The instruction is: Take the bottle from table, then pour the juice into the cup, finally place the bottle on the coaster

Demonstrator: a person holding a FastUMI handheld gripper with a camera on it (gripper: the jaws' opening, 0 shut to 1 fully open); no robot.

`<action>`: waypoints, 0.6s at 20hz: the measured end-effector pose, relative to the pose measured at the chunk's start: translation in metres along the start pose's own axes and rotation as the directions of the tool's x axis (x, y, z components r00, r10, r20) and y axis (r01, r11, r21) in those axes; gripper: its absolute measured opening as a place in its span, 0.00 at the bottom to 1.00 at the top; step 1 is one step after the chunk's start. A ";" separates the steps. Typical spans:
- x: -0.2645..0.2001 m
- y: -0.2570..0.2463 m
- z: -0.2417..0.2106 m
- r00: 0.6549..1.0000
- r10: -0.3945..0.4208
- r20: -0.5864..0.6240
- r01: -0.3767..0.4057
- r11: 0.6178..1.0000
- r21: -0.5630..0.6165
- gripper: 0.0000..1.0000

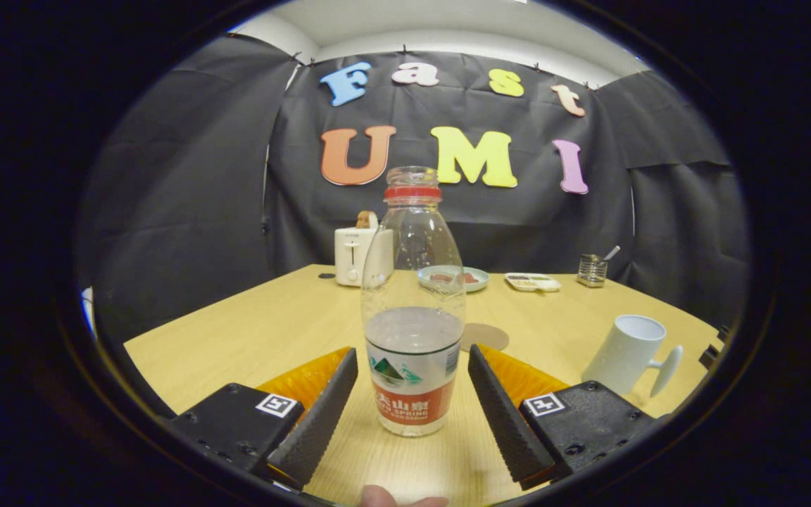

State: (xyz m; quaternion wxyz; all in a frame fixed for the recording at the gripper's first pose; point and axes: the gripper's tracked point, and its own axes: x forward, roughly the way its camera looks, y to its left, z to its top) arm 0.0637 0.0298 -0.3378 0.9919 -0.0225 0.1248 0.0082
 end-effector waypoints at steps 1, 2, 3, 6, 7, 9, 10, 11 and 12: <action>0.003 0.000 -0.001 1.000 -0.002 -0.006 0.002 1.000 -0.019 1.00; 0.006 0.000 -0.003 1.000 -0.006 -0.016 0.005 0.999 -0.039 1.00; 0.007 0.000 -0.004 1.000 -0.009 -0.025 0.007 0.998 -0.059 0.99; 0.008 0.004 -0.004 0.999 -0.004 -0.035 0.001 0.996 -0.086 0.87; 0.008 0.007 -0.004 0.999 0.008 -0.038 -0.011 0.996 -0.089 0.84; 0.005 0.009 -0.004 0.999 0.012 -0.047 -0.017 0.995 -0.094 0.82; 0.004 0.011 -0.003 0.998 0.019 -0.051 -0.024 0.995 -0.096 0.81; 0.002 0.012 0.001 0.998 0.023 -0.053 -0.028 0.995 -0.098 0.81; -0.001 0.009 0.004 0.999 0.016 -0.047 -0.021 0.995 -0.099 0.80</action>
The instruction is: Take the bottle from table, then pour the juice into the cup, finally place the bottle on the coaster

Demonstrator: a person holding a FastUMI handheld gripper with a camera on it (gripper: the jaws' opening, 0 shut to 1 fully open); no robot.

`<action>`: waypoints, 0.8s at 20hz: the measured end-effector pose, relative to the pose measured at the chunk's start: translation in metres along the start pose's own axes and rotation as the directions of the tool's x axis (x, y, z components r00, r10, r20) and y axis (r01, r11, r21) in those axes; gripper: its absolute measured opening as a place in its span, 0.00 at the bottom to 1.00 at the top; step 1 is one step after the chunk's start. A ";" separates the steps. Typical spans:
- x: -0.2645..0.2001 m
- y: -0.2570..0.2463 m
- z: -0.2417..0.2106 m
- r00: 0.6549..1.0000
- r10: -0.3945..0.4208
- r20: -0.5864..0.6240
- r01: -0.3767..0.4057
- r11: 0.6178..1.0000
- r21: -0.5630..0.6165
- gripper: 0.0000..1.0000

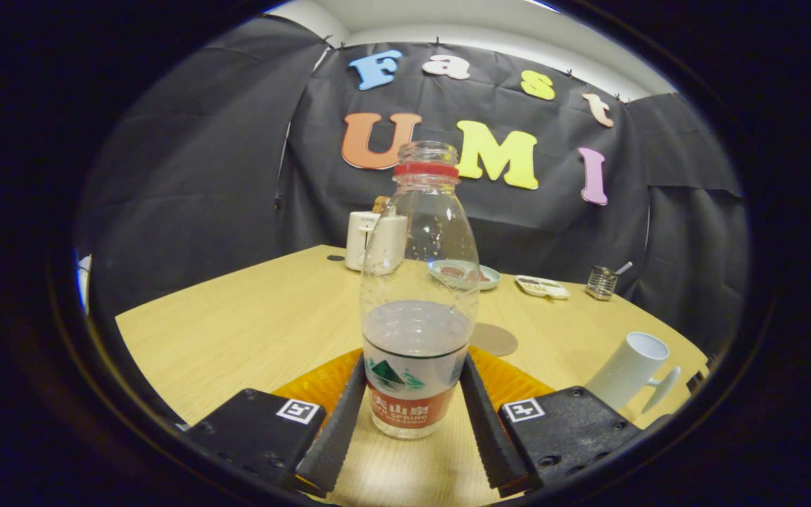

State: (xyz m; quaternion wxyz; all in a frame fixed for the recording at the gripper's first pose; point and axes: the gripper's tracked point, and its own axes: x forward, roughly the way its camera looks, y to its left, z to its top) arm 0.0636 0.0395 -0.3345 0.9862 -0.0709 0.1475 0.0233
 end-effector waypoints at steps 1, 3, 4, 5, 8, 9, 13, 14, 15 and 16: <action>-0.004 -0.003 0.005 1.000 -0.007 0.008 0.007 1.000 0.005 0.79; -0.012 -0.011 0.017 0.999 -0.015 0.035 0.013 0.998 0.061 0.78; -0.016 -0.013 0.023 0.999 -0.017 0.051 0.012 0.994 0.106 0.77; -0.018 -0.013 0.030 0.998 -0.008 0.060 -0.001 0.989 0.148 0.77; -0.024 -0.016 0.054 0.995 0.020 0.094 -0.042 0.969 0.243 0.76; -0.025 -0.016 0.063 0.993 0.045 0.111 -0.075 0.957 0.279 0.76; -0.031 -0.032 0.093 0.981 0.084 0.176 -0.157 0.874 0.460 0.76; -0.032 -0.035 0.096 0.978 0.080 0.190 -0.168 0.846 0.507 0.76; -0.032 -0.038 0.100 0.977 0.081 0.200 -0.180 0.816 0.550 0.76; -0.031 -0.039 0.102 0.975 0.082 0.207 -0.191 0.785 0.589 0.75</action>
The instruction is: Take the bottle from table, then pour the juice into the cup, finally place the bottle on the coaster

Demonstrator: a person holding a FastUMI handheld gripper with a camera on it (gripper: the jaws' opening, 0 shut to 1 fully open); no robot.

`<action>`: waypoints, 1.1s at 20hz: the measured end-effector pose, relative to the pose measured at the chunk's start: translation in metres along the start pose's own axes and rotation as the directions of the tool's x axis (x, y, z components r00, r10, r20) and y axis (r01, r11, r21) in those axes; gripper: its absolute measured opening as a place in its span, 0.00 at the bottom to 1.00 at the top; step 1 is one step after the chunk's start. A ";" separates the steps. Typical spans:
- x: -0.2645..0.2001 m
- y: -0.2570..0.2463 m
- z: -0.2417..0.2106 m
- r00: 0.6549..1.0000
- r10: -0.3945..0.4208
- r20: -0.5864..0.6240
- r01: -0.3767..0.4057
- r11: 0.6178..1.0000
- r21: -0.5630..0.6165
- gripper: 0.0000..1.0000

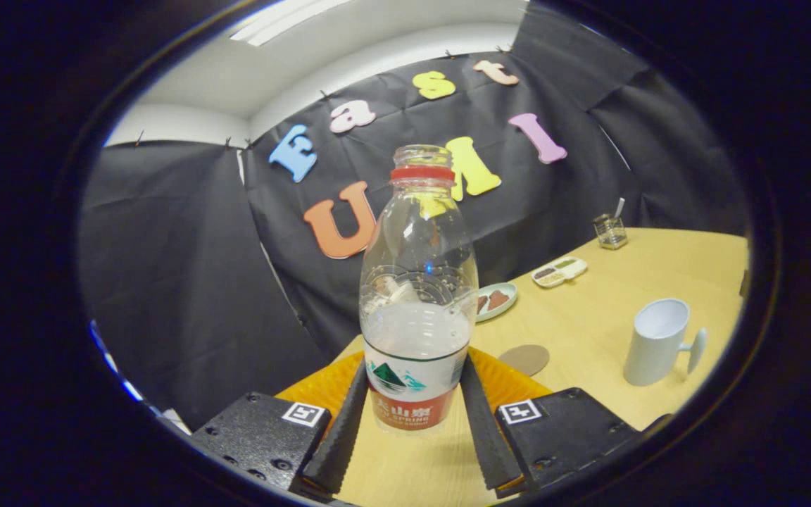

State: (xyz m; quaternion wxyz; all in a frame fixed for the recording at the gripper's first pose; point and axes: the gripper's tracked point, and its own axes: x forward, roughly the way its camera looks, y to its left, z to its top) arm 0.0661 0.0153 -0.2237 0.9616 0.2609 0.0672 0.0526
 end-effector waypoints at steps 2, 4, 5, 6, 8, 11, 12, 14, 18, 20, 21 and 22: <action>0.004 0.000 0.005 1.000 0.014 0.011 -0.015 0.995 0.100 0.75; 0.006 0.001 0.009 0.999 0.033 0.015 -0.035 0.981 0.191 0.75; 0.007 0.000 0.010 0.999 0.038 0.015 -0.040 0.969 0.242 0.75; 0.007 0.000 0.010 0.999 0.048 0.010 -0.049 0.952 0.301 0.75; 0.007 -0.001 0.016 0.998 0.061 0.022 -0.065 0.908 0.414 0.75; 0.010 -0.006 0.022 0.997 0.058 0.043 -0.072 0.848 0.525 0.75; 0.009 -0.011 0.022 0.997 0.054 0.050 -0.073 0.829 0.554 0.75; 0.005 -0.019 0.026 0.997 0.041 0.064 -0.072 0.786 0.614 0.75; 0.003 -0.035 0.033 0.996 0.011 0.092 -0.074 0.685 0.725 0.74; 0.000 -0.039 0.035 0.995 -0.008 0.099 -0.072 0.635 0.769 0.74; -0.001 -0.042 0.036 0.995 -0.017 0.099 -0.067 0.617 0.784 0.74; 0.000 -0.045 0.038 0.995 -0.023 0.100 -0.067 0.599 0.798 0.74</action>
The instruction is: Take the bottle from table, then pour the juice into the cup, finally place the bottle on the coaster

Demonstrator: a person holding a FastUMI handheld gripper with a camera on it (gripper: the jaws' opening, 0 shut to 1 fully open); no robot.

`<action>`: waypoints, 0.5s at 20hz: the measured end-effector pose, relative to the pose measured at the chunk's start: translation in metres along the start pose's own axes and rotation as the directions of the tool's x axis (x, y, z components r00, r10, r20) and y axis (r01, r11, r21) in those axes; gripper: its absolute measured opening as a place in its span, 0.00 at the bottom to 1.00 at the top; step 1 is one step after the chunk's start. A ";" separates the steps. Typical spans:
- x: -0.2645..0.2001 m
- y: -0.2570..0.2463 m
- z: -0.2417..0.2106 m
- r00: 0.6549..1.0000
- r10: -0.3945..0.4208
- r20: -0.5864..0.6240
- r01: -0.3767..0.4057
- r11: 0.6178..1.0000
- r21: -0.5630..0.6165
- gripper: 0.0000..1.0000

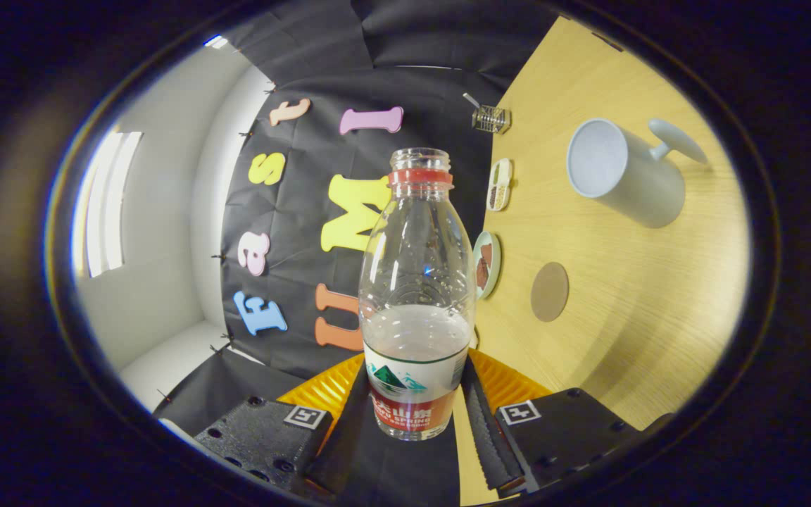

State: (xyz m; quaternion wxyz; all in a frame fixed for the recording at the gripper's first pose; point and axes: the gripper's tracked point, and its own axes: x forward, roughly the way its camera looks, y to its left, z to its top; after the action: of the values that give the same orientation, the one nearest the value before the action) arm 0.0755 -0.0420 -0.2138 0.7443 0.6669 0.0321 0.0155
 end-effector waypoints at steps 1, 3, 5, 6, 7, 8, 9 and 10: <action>0.001 0.001 0.002 1.000 0.004 0.004 -0.004 1.000 0.026 0.74; 0.006 0.002 0.003 1.000 0.005 0.006 -0.005 0.997 0.083 0.74; 0.008 -0.002 0.000 1.000 -0.008 -0.004 0.008 0.992 0.123 0.74; 0.008 -0.001 -0.001 1.000 -0.010 -0.008 0.011 0.990 0.139 0.74; 0.009 -0.002 -0.002 1.000 -0.012 -0.014 0.014 0.988 0.153 0.74; 0.009 -0.001 -0.004 1.000 -0.013 -0.015 0.015 0.986 0.165 0.74; 0.009 -0.001 -0.004 1.000 -0.013 -0.018 0.016 0.985 0.174 0.74; 0.009 -0.001 -0.004 1.000 -0.012 -0.020 0.015 0.983 0.183 0.74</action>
State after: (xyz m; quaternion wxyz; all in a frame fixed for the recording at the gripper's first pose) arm 0.0842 -0.0376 -0.2157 0.6796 0.7320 0.0450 0.0139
